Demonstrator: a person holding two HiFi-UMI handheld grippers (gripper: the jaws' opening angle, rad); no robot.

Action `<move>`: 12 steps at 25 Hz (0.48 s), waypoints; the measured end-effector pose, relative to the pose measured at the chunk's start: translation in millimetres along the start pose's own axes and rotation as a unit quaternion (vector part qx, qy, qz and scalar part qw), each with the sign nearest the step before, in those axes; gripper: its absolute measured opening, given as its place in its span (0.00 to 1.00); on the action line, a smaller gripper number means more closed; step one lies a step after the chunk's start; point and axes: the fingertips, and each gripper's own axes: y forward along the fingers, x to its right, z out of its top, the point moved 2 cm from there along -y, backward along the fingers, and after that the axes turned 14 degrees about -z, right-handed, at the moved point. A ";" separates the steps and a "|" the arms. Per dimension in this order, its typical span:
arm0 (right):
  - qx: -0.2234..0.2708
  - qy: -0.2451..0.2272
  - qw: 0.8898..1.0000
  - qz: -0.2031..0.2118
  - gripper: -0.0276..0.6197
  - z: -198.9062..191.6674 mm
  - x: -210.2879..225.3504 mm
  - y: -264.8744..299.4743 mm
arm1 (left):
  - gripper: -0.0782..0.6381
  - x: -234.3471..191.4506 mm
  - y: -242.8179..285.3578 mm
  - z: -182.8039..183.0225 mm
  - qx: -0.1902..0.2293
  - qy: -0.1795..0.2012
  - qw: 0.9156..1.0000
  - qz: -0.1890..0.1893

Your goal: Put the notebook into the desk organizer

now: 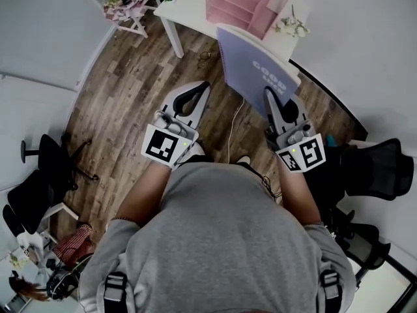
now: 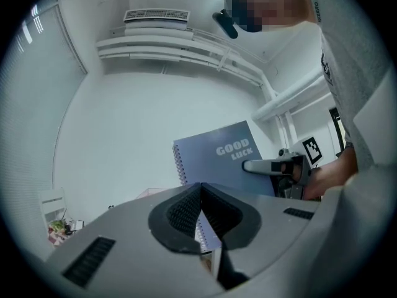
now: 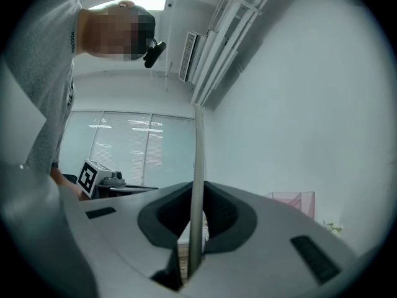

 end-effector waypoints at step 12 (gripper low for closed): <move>-0.008 0.003 1.000 -0.025 0.10 -14.7 -35.0 43.3 | 0.14 -54.5 -28.5 -7.4 0.003 -0.016 1.000 -0.023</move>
